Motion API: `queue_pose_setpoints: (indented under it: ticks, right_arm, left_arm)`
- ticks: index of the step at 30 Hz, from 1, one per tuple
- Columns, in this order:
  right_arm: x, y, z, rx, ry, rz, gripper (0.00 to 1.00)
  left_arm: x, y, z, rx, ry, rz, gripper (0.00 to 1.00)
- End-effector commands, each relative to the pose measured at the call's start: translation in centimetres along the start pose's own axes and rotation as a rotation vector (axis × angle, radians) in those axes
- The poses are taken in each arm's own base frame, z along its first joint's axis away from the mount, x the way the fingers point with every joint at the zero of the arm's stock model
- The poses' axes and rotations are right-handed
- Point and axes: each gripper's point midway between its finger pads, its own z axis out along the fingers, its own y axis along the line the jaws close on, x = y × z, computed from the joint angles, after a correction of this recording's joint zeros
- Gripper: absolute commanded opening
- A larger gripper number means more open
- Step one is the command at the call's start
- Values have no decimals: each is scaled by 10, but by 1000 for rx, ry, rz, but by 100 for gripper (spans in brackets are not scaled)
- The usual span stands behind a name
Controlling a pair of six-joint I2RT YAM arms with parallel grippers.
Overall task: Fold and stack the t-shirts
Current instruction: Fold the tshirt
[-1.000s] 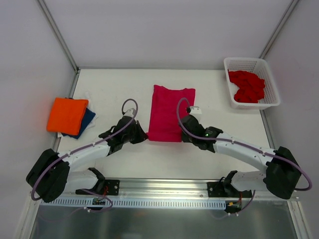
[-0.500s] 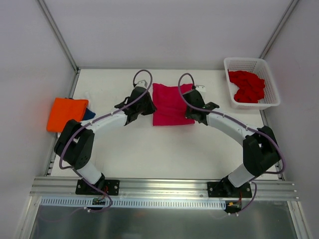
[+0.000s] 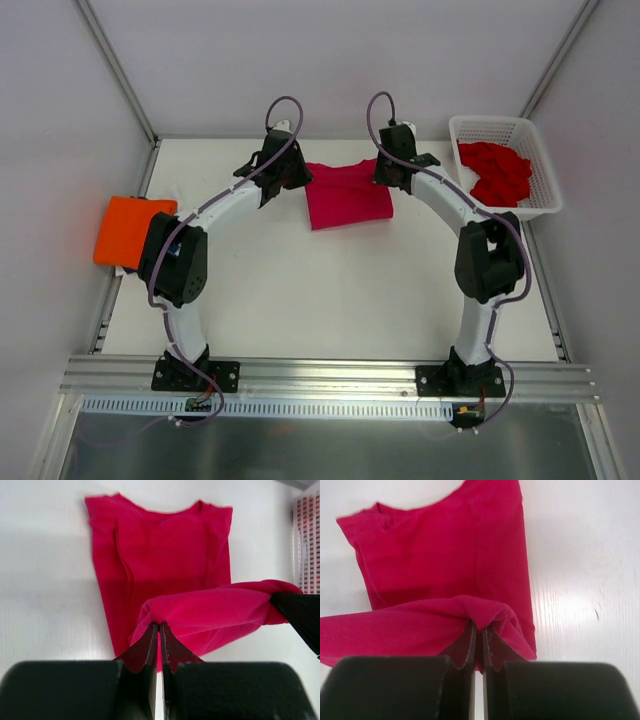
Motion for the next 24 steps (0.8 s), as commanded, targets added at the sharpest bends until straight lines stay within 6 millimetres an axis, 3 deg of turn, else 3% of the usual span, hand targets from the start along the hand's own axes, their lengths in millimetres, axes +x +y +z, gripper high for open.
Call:
queue_pose_setpoints:
  ticks: [1,2,3,4,5,6,7,8,9,10,12,13,14,15,16,17,19,20,21,22,23,24]
  right_arm:
    - [-25,-7,26,4,-10,-30,1]
    - [-30,-8,33,0,-12,-27,0]
    - [-47,-2,35,-19,-40,-18,0]
    - [-51,-1,42,-28,-42,-15,1]
    - [-43,-2,62,-35,-8,-13,1]
    - [-44,0,68,-41,2,-11,0]
    - [-64,8,69,-64,-35,-2,1]
    - [-55,5,87,-59,-7,-5,1]
    - [-57,8,93,-65,-9,-6,0]
    - [-72,13,94,-78,-42,-5,1]
    - [-67,11,113,-68,-35,-8,0]
    - [-69,10,117,-66,-41,-6,1]
    - [-79,12,118,-71,-64,-1,1]
    - [-75,11,125,-66,-58,-1,1]
    - [-76,9,127,-61,-61,3,1]
    - [-74,6,129,-51,-60,0,20]
    - [-79,4,127,-46,-85,0,55]
    - [-80,2,126,-37,-94,-8,67]
    - [-72,0,128,-34,-93,-16,68]
    - [-83,2,116,-43,-123,-19,78]
    - [-89,4,112,-54,-153,-24,79]
    - [-80,-1,111,-43,-139,-46,79]
  left_arm:
    - [-30,20,13,-63,-29,13,0]
    - [-27,27,22,-78,-13,12,0]
    - [-32,33,27,-89,-17,3,0]
    - [-40,32,30,-84,-26,-6,0]
    - [-33,40,41,-98,-3,-10,0]
    - [-36,44,45,-102,0,-19,0]
    - [-43,45,48,-99,-9,-28,0]
    - [-37,52,56,-111,8,-34,0]
    - [-37,56,59,-121,11,-38,0]
    - [-44,57,63,-120,-1,-39,0]
    - [-38,65,76,-132,15,-38,0]
    - [-47,62,81,-118,-1,-27,0]
    - [-41,70,91,-128,14,-27,0]
    - [-42,70,96,-125,16,-25,0]
    - [-51,66,100,-110,-2,-10,0]
    - [-45,73,111,-118,13,-3,16]
    - [-53,54,117,-38,15,26,41]
    - [-46,56,126,-24,36,32,89]
    - [-47,51,128,-2,39,44,99]
    - [-54,44,128,15,24,52,99]
    - [-57,43,128,12,14,58,99]
    - [-60,40,127,11,1,74,99]
